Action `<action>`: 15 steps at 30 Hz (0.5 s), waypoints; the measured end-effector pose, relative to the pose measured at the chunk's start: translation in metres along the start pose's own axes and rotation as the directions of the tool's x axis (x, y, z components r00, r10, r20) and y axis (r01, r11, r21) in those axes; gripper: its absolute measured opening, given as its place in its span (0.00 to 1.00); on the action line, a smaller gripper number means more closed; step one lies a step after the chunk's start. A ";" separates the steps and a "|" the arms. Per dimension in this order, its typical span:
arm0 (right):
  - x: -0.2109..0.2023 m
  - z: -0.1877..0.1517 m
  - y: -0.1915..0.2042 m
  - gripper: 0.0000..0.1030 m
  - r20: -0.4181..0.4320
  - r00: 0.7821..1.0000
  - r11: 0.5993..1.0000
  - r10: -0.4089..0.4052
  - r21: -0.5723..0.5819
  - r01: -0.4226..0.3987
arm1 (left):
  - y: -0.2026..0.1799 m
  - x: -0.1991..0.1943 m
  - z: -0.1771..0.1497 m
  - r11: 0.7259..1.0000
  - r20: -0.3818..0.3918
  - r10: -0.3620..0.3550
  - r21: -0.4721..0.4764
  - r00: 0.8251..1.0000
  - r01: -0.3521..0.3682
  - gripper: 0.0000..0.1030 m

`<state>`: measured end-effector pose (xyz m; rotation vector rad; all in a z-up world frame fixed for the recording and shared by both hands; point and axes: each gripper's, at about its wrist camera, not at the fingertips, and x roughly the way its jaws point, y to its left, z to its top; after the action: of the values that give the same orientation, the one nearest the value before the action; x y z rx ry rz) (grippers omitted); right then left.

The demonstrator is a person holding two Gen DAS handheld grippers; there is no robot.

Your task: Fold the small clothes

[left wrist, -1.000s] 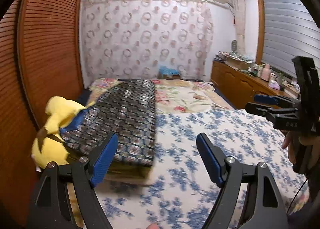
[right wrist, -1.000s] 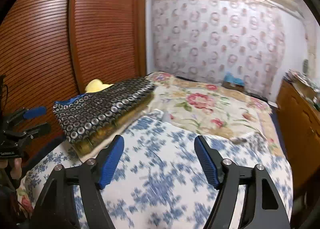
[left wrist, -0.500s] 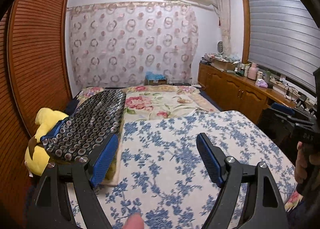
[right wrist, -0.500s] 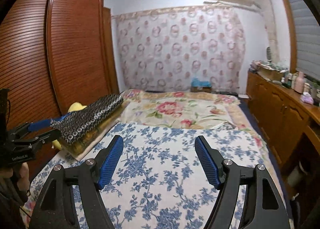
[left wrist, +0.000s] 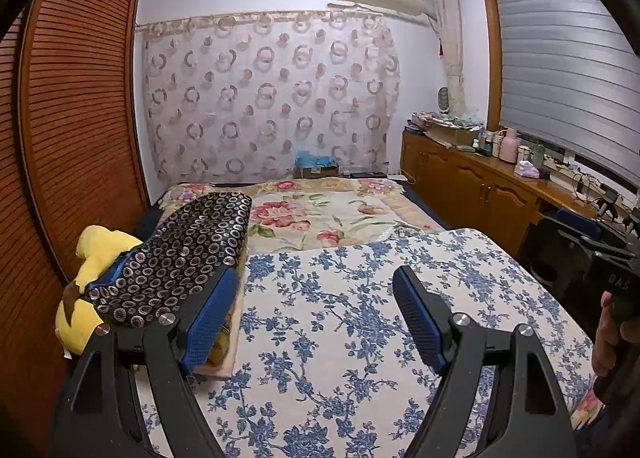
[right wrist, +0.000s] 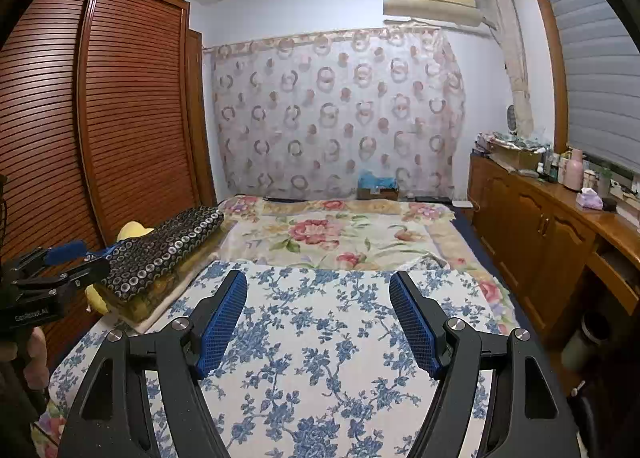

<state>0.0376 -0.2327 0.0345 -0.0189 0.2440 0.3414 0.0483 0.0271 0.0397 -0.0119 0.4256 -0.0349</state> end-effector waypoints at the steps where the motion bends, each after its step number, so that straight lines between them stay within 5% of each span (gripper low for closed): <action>1: -0.001 -0.001 0.000 0.73 -0.001 1.000 1.000 -0.001 -0.001 0.001 | 0.000 0.000 0.000 1.000 0.003 0.003 0.003 1.000 -0.003 0.79; 15: -0.002 0.002 -0.013 0.73 -0.008 1.000 1.000 0.005 0.005 -0.005 | 0.003 -0.002 0.000 1.000 0.006 0.006 0.001 1.000 -0.006 0.79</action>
<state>0.0399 -0.2453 0.0364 -0.0144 0.2532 0.3457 0.0467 0.0303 0.0407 -0.0097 0.4196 -0.0296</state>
